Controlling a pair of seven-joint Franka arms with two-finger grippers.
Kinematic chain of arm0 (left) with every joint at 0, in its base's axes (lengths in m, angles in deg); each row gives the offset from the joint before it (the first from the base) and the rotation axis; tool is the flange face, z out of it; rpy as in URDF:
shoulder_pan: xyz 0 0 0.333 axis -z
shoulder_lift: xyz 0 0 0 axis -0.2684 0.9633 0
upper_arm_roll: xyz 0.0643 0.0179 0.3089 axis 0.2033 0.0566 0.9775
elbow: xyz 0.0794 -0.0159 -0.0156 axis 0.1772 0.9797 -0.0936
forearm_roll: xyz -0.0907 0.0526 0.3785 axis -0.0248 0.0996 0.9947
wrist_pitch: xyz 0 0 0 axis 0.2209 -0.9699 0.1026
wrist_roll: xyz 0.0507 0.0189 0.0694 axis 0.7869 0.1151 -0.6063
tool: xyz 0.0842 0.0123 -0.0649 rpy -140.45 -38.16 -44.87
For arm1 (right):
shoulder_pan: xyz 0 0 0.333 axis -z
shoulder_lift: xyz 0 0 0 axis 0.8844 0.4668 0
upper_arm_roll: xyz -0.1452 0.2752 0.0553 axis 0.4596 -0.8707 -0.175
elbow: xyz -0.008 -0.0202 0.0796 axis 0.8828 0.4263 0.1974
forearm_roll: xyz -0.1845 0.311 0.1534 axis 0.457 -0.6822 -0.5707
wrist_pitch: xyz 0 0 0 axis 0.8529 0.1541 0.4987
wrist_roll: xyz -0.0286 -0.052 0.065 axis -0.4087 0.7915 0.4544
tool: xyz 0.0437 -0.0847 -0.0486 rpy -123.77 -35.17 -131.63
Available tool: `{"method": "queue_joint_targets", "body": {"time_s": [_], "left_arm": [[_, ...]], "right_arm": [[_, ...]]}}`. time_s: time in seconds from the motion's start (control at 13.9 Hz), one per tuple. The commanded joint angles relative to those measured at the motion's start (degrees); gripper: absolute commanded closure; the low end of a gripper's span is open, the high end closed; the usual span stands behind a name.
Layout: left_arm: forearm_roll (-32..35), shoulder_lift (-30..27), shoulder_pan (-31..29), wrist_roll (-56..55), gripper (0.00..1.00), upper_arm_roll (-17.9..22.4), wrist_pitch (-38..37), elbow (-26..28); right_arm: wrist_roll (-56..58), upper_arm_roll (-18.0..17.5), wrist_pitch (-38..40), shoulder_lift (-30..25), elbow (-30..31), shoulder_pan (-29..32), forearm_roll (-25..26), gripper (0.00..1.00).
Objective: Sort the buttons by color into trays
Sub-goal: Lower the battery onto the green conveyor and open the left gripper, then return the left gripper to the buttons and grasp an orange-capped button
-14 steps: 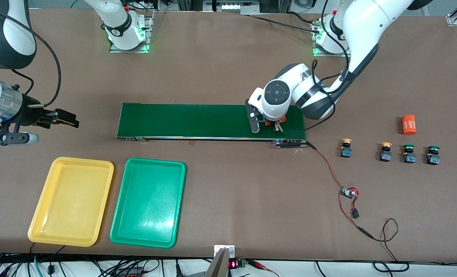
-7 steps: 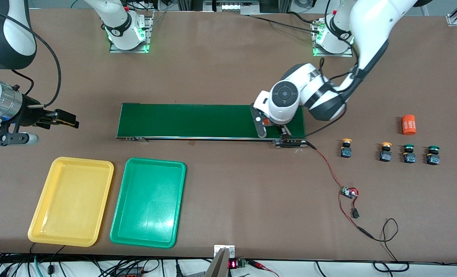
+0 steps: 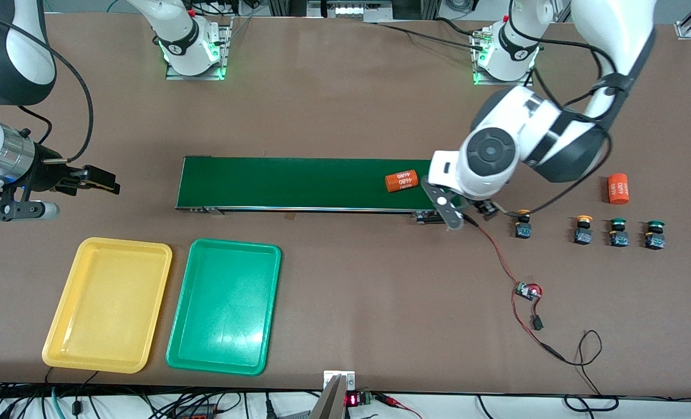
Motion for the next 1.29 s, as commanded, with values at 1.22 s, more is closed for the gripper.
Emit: {"method": "queue_joint_targets", "body": {"time_s": [1.22], "left_arm": [[-21.40,-4.67,14.77,-13.24,0.00,41.46,38.56,23.77]], "right_arm": [[-0.51,-0.05,0.65,0.17,-0.39,1.69,-0.78,0.00]]}}
